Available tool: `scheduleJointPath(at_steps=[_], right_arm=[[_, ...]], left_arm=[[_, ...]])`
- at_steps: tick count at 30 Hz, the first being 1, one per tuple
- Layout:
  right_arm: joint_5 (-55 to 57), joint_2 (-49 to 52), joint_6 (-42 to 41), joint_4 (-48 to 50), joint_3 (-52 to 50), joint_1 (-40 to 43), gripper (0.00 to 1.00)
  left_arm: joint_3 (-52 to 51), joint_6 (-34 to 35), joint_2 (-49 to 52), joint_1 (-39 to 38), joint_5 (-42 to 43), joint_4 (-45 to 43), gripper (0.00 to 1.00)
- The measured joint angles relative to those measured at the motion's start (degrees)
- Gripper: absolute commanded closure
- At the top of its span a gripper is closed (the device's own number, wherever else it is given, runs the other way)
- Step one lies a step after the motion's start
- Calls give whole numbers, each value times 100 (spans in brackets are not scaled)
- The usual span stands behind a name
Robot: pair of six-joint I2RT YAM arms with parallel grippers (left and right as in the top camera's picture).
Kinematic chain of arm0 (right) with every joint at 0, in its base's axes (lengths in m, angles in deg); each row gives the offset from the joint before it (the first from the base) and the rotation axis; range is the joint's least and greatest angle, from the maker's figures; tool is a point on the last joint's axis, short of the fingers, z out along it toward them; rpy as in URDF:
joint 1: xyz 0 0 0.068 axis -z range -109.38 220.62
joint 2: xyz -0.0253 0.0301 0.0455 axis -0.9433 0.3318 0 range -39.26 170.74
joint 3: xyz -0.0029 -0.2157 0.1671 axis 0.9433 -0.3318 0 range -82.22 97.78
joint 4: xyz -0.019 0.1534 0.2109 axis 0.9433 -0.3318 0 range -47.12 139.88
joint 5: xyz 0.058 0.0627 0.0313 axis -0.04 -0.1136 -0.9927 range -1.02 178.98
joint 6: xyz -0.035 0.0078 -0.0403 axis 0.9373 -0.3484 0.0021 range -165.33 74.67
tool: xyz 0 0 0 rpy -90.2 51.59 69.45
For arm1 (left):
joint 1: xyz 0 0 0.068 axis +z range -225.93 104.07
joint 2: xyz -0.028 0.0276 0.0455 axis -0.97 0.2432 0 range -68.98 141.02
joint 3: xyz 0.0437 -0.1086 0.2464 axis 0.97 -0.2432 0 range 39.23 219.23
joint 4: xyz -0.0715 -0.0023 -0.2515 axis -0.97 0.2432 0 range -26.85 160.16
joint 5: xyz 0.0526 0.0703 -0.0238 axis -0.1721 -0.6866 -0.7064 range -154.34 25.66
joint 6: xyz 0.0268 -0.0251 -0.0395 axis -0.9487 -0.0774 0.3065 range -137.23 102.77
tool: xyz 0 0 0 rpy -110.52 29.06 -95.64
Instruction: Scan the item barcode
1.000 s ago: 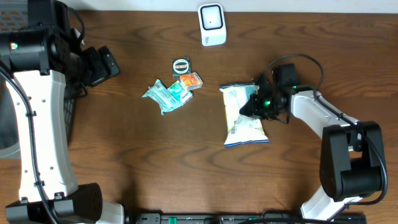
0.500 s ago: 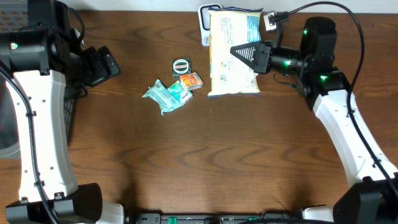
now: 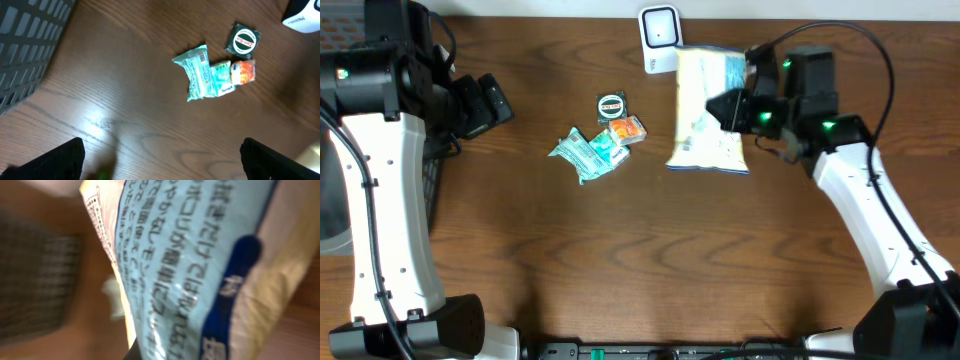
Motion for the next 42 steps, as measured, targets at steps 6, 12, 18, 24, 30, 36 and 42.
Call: scheduleJointPath(at_steps=[6, 12, 18, 24, 30, 36, 42], right_arm=[[4393, 87, 1565, -433, 0, -815, 99], [6592, 1080, 2468, -745, 11, -1314, 99], [7171, 1932, 2734, -1228, 2, -1655, 69], [5971, 1919, 2697, -1644, 13, -2457, 48], [4887, 1897, 2138, -2120, 442, -2894, 28], [4411, 1652, 1600, -2863, 1679, -2218, 99], [3410, 1582, 1471, -2885, 1425, -973, 99]], left_arm=[[0, -2, 0, 0, 0, 2, 2], [0, -2, 0, 0, 0, 2, 2], [0, -2, 0, 0, 0, 2, 2], [0, 0, 0, 0, 0, 0, 2], [0, -2, 0, 0, 0, 0, 2], [0, 0, 0, 0, 0, 0, 2], [0, 0, 0, 0, 0, 0, 2]])
